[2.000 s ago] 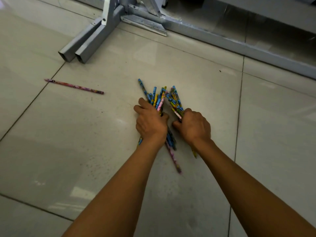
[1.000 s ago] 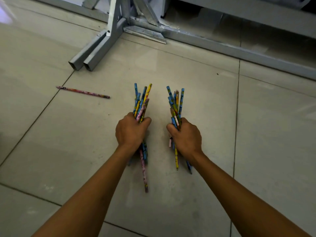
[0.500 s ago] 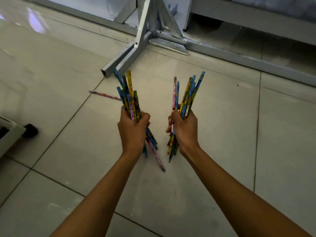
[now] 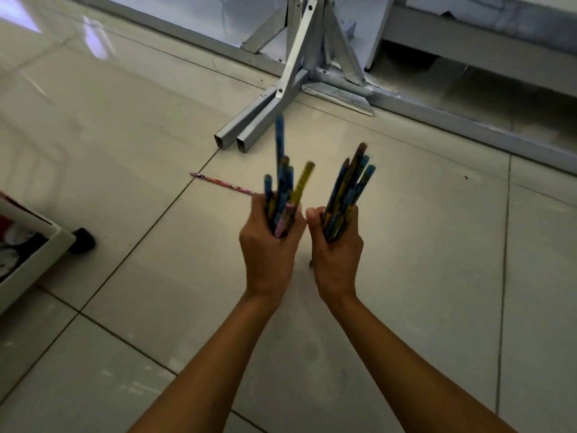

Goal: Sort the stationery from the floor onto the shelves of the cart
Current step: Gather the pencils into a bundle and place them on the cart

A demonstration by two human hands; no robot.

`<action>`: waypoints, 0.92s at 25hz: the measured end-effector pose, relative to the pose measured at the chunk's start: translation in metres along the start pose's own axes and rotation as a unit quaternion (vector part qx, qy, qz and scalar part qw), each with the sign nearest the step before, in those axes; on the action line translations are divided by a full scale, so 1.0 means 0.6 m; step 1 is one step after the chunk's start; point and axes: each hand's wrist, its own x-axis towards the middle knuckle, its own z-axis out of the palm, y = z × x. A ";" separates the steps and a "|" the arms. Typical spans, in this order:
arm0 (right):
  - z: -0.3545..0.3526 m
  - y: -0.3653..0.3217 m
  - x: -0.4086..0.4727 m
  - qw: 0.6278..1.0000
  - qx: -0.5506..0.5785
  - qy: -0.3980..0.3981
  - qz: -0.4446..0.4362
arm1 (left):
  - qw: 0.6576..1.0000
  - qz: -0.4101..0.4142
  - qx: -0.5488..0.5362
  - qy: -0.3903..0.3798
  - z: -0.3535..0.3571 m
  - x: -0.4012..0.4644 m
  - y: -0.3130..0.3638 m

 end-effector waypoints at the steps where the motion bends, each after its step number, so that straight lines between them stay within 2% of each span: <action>1: -0.003 0.012 -0.006 1.000 -0.010 -0.008 0.008 | 1.000 -0.023 0.001 -0.015 0.002 -0.014 -0.011; 5: -0.013 0.047 -0.017 0.998 -0.046 -0.037 0.031 | 0.995 -0.095 0.018 -0.010 0.004 -0.041 -0.042; 8: -0.013 0.056 -0.014 0.997 -0.056 -0.042 0.038 | 0.996 -0.090 0.018 0.003 0.005 -0.037 -0.044; 12: 0.004 0.038 0.001 0.996 -0.058 -0.050 0.033 | 0.996 -0.057 -0.008 0.062 -0.005 -0.014 -0.026; 16: 0.060 0.014 0.059 0.978 -0.147 -0.145 -0.036 | 0.994 -0.047 0.024 0.096 -0.046 0.017 -0.047; 17: 0.082 0.014 0.080 0.963 -0.198 -0.171 -0.066 | 0.992 -0.056 0.036 0.105 -0.059 0.021 -0.058; 19: 0.125 0.019 0.119 0.908 -0.328 -0.230 -0.119 | 0.987 -0.083 0.055 0.123 -0.082 0.026 -0.078; 23: 0.182 0.039 0.142 0.759 -0.527 -0.331 -0.189 | 0.982 -0.111 0.056 0.139 -0.106 0.034 -0.096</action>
